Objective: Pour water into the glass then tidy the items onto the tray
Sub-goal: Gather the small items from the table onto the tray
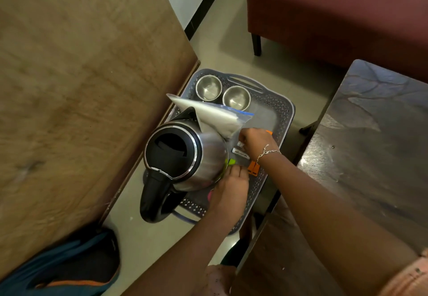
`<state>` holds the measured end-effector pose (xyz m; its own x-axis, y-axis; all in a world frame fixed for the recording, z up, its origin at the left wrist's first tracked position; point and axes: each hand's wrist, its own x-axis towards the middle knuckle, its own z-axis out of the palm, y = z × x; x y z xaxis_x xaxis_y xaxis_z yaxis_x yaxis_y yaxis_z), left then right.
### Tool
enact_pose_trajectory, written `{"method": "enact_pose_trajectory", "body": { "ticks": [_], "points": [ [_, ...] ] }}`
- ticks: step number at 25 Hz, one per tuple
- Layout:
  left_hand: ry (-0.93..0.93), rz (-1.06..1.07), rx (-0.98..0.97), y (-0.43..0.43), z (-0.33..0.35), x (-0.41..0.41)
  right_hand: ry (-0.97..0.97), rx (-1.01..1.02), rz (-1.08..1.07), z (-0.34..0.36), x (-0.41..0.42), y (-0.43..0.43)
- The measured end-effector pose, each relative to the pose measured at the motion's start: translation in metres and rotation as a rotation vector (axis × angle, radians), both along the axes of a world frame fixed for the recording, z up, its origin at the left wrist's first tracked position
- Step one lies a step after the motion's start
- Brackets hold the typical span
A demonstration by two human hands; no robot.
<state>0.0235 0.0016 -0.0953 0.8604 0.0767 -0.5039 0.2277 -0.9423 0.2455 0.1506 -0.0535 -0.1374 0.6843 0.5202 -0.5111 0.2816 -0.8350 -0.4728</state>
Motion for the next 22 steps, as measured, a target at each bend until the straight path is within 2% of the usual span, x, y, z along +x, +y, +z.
{"method": "enact_pose_trajectory", "body": {
  "ticks": [11,17,19,22],
  "points": [
    [0.0,0.017,-0.038,0.002,-0.008,-0.009,0.1,-0.014,0.12,-0.008,-0.005,0.003],
    [-0.021,-0.107,0.06,-0.002,-0.022,0.005,0.108,0.017,0.086,-0.001,-0.005,-0.006],
    [0.016,-0.165,0.107,-0.003,-0.027,0.011,0.052,0.028,0.058,0.006,-0.001,-0.012],
    [0.077,-0.16,0.133,-0.005,-0.028,0.018,-0.129,0.038,0.039,0.023,0.0,-0.026]
  ]
}}
